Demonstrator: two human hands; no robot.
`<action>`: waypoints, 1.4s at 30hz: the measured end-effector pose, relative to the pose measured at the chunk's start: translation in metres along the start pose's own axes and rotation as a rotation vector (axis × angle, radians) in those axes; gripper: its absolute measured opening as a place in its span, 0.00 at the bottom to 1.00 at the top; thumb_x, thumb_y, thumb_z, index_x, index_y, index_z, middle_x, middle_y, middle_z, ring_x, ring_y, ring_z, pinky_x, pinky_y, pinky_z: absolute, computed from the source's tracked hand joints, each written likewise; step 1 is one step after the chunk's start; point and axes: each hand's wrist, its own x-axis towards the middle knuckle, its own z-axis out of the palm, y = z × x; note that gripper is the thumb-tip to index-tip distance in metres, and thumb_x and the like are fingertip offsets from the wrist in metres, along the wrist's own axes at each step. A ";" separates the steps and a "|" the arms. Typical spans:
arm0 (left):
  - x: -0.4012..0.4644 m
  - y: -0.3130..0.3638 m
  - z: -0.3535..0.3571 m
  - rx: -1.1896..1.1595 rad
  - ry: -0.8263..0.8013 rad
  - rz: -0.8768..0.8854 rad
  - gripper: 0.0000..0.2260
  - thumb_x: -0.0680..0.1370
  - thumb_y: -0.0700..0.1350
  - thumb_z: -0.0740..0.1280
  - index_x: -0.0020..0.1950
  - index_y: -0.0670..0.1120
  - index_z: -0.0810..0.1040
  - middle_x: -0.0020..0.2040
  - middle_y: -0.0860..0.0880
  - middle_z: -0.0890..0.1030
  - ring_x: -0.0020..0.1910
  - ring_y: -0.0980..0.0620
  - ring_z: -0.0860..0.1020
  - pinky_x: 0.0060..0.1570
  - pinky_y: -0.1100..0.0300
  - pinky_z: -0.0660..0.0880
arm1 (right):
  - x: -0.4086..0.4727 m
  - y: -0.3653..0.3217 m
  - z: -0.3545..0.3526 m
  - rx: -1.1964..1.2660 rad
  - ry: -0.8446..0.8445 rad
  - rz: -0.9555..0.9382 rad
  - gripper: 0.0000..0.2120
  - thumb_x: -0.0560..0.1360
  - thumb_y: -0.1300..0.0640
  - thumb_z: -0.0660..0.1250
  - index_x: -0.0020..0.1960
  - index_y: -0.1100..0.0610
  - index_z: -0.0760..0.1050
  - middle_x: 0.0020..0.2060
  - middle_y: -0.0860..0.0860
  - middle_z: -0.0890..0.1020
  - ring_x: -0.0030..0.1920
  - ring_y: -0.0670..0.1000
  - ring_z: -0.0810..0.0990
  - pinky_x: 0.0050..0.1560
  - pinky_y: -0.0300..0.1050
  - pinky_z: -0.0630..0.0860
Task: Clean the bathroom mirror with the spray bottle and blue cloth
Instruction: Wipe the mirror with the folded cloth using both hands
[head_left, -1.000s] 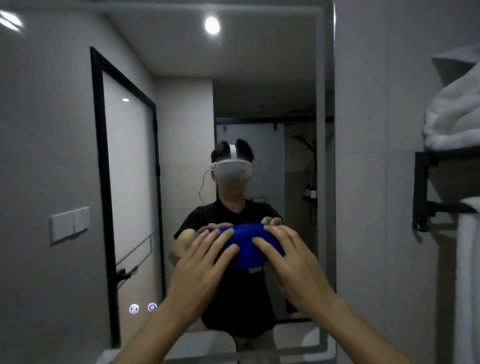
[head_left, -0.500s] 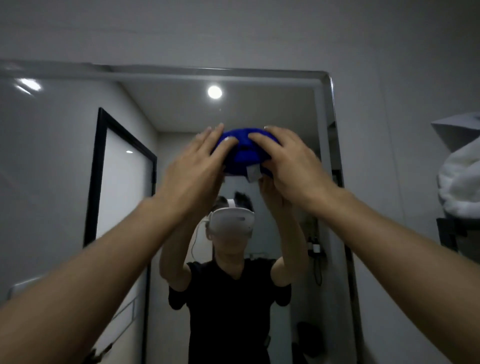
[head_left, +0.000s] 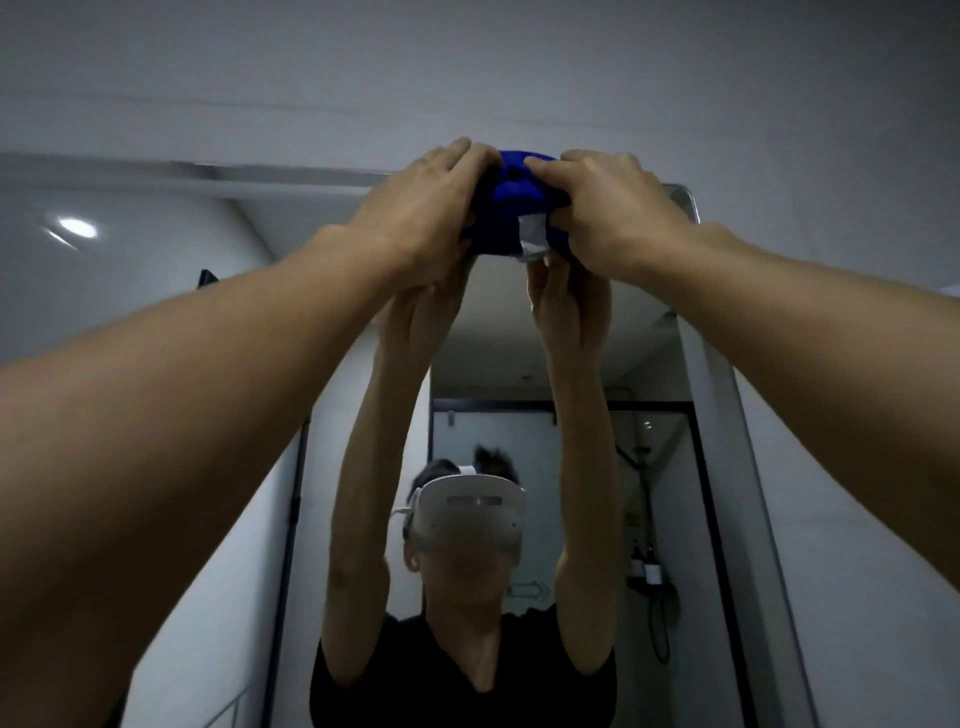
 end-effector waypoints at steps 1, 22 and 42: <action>0.004 -0.003 0.000 -0.006 -0.006 -0.005 0.23 0.79 0.39 0.67 0.73 0.45 0.66 0.69 0.42 0.72 0.64 0.41 0.73 0.54 0.50 0.70 | 0.005 -0.001 0.000 -0.010 0.005 0.007 0.23 0.77 0.64 0.62 0.71 0.52 0.69 0.57 0.58 0.76 0.56 0.62 0.75 0.57 0.59 0.73; -0.041 -0.114 -0.035 0.013 -0.053 -0.082 0.24 0.81 0.41 0.66 0.75 0.49 0.63 0.71 0.43 0.71 0.65 0.40 0.74 0.60 0.46 0.73 | 0.040 -0.115 0.027 0.004 0.027 -0.052 0.25 0.80 0.59 0.61 0.76 0.53 0.61 0.62 0.58 0.73 0.62 0.60 0.71 0.61 0.55 0.72; -0.155 -0.101 -0.061 -0.043 -0.151 -0.016 0.19 0.78 0.44 0.70 0.68 0.46 0.70 0.69 0.42 0.73 0.67 0.40 0.70 0.59 0.44 0.72 | -0.047 -0.159 0.030 0.057 -0.152 -0.111 0.23 0.78 0.54 0.66 0.71 0.54 0.65 0.65 0.61 0.70 0.65 0.61 0.66 0.60 0.53 0.67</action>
